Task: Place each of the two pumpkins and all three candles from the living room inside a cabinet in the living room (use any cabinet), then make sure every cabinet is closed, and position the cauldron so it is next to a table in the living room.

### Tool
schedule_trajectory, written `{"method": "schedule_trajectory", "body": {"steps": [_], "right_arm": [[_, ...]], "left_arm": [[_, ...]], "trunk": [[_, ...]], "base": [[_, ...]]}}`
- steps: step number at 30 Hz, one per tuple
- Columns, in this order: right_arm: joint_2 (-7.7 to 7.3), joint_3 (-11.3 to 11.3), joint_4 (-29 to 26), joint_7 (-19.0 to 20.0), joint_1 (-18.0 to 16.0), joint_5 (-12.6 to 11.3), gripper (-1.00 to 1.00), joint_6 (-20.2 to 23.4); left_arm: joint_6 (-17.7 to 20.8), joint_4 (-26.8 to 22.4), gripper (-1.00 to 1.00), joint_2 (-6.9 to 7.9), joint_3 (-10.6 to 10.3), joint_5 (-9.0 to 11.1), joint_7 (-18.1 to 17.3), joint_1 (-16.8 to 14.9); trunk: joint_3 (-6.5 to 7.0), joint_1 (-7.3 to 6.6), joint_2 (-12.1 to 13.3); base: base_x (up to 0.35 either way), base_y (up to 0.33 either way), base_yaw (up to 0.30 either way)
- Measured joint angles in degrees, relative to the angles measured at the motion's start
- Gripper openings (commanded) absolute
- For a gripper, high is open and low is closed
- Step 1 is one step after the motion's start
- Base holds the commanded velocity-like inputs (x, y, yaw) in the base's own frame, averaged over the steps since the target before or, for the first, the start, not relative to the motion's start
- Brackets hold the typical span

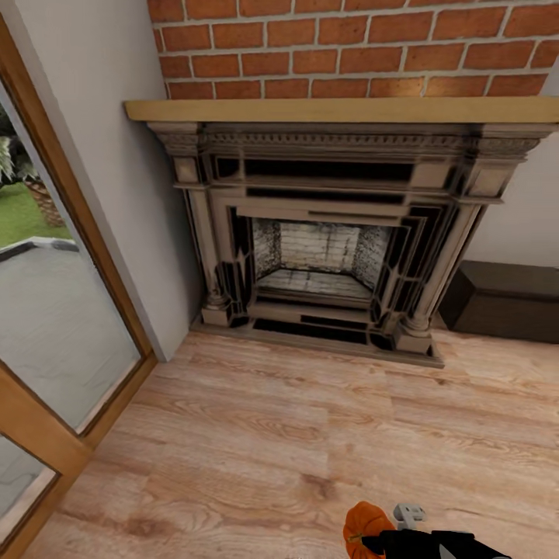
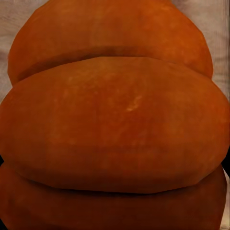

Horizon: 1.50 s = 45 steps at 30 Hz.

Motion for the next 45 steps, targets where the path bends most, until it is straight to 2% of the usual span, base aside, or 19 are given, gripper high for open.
{"method": "schedule_trajectory", "body": {"steps": [21,43,45], "right_arm": [[-0.02,0.0,0.0,-0.07,0.0,0.06,-1.0,0.0],[0.02,0.01,0.82,-0.16,0.0,0.1,-1.0,-0.07],[0.01,0.01,0.93,-0.16,0.0,0.09,-1.0,-0.08]], "left_arm": [[-0.01,-0.01,1.0,0.0,0.0,0.0,0.0,0.0],[0.0,0.0,1.0,0.0,0.0,-0.01,0.0,0.0],[0.0,-0.07,1.0,-0.41,0.03,0.19,0.0,0.0]], "trunk": [[-0.52,0.0,0.0],[-0.56,0.0,0.0],[-0.56,0.0,0.0]], "base": [[0.0,0.0,-0.27],[0.0,0.0,-0.014],[0.0,0.0,0.0]]}}
